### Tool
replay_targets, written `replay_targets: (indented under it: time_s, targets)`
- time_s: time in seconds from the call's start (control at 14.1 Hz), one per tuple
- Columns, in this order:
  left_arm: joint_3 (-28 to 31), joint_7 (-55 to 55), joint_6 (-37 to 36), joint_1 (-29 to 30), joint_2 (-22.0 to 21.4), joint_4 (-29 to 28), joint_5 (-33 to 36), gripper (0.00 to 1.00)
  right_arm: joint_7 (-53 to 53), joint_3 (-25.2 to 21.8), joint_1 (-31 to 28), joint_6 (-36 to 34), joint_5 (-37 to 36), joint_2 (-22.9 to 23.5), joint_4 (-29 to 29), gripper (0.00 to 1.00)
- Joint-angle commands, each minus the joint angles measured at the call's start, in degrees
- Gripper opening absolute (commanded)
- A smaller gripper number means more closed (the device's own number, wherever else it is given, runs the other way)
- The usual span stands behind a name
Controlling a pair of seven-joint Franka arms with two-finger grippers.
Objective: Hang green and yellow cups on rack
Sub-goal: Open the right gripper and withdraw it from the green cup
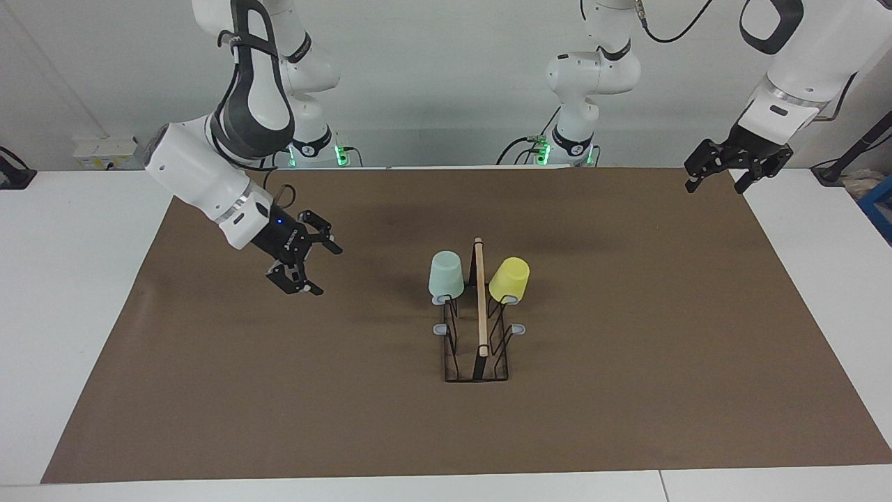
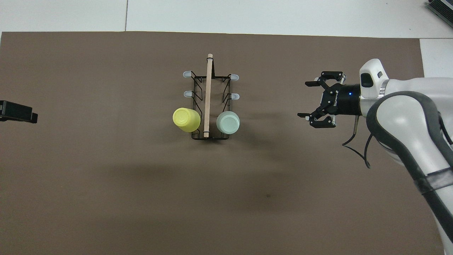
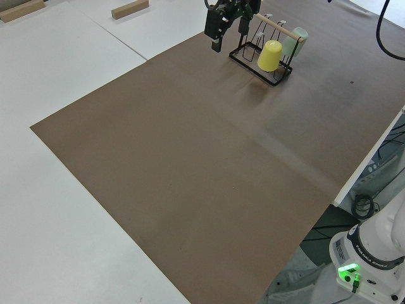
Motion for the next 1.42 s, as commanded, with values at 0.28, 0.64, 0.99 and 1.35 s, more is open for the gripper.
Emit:
replay_targets:
  time_s: [0.28, 0.64, 0.99, 1.35]
  targets:
    - [0.4, -0.9, -0.5, -0.9, -0.4, -0.3, 1.1, 1.00, 22.5, 0.0, -1.4, -7.7, -21.9, -3.2, 1.4, 1.00]
    - [0.4, -0.9, -0.5, -0.9, -0.4, -0.3, 1.1, 1.00, 43.2, -0.3, -1.8, -11.8, -27.4, -5.8, 1.5, 1.00]
    - [0.4, -0.9, -0.5, -0.9, -0.4, -0.3, 1.1, 1.00, 58.7, -0.2, -4.1, -16.6, -32.2, -9.0, 1.6, 1.00]
    - [0.4, -0.9, -0.5, -0.9, -0.4, -0.3, 1.1, 1.00, 75.6, 0.6, -6.9, -19.0, -33.0, -9.8, 1.4, 1.00]
